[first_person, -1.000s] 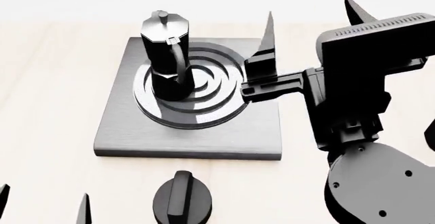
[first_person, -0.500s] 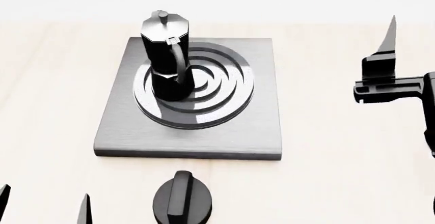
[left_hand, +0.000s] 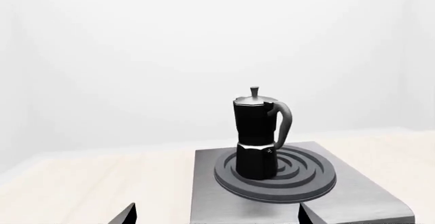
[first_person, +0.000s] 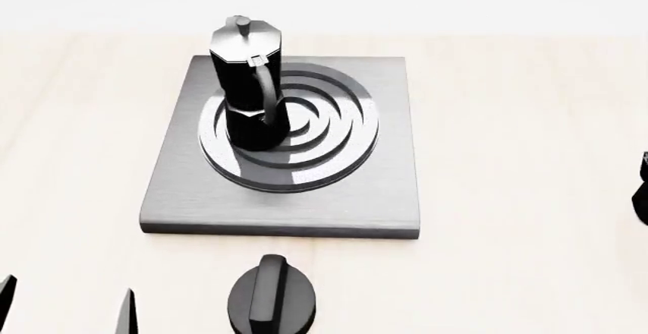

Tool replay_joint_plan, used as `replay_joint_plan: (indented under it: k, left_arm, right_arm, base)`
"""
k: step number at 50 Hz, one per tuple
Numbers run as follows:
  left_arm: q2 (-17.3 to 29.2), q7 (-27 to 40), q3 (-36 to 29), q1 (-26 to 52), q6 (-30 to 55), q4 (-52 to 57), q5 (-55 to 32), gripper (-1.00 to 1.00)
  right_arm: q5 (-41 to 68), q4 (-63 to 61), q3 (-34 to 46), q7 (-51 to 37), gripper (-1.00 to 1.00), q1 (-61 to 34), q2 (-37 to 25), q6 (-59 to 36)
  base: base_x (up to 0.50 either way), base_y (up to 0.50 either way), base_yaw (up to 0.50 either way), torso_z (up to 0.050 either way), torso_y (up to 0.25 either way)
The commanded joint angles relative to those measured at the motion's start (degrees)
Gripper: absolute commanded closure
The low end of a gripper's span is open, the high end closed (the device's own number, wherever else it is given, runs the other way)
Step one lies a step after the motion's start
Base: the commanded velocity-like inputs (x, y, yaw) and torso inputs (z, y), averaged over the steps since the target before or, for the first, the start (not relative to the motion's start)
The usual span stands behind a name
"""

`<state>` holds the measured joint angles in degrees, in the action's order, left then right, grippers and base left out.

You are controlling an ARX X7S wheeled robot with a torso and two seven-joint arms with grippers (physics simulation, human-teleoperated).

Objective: Put both moka pots on the stove.

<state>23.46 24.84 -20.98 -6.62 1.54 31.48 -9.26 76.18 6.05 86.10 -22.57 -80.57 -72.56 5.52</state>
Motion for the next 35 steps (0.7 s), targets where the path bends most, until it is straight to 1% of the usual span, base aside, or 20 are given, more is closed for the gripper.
replay_joint_plan:
  k: [1, 7, 11, 20, 24, 35]
  left_arm:
    - [0.0, 0.0, -0.1, 0.1, -0.4, -0.6, -0.2, -1.0]
    - [-0.1, -0.1, -0.3, 0.4, -0.6, -1.3, -0.2, -1.0]
    - [-0.1, -0.1, -0.5, 0.5, -0.4, -1.2, -0.2, -1.0]
    - [0.0, 0.1, -0.6, 0.5, -0.4, -1.2, -0.2, -1.0]
    - [0.1, 0.2, -0.6, 0.5, -0.3, -1.0, -0.1, -1.0]
    - [0.2, 0.3, -0.7, 0.5, -0.9, -1.2, -0.1, -1.0]
  right_arm:
    - [0.6, 6.9, 0.5, 5.0, -1.0, -2.2, 1.2, -6.3]
    - [1.2, 12.1, 0.6, 6.7, -1.0, -2.5, 3.0, -8.4]
    - [1.7, 13.4, 0.8, 7.9, -1.0, -1.7, 3.7, -8.3]
    - [1.4, 21.4, 2.0, 12.9, -1.0, -1.7, 7.9, -11.6]
    - [1.6, 27.0, 2.1, 16.1, -1.0, -1.7, 10.4, -12.4]
    - [1.9, 31.9, 2.4, 18.5, -1.0, -0.2, 12.0, -12.5]
  base:
    - [0.0, 0.0, 0.0, 0.0, 0.0]
    - [0.0, 0.0, 0.0, 0.0, 0.0]
    - [0.0, 0.0, 0.0, 0.0, 0.0]
    - [0.0, 0.0, 0.0, 0.0, 0.0]
    - [0.0, 0.0, 0.0, 0.0, 0.0]
    - [0.0, 0.0, 0.0, 0.0, 0.0]
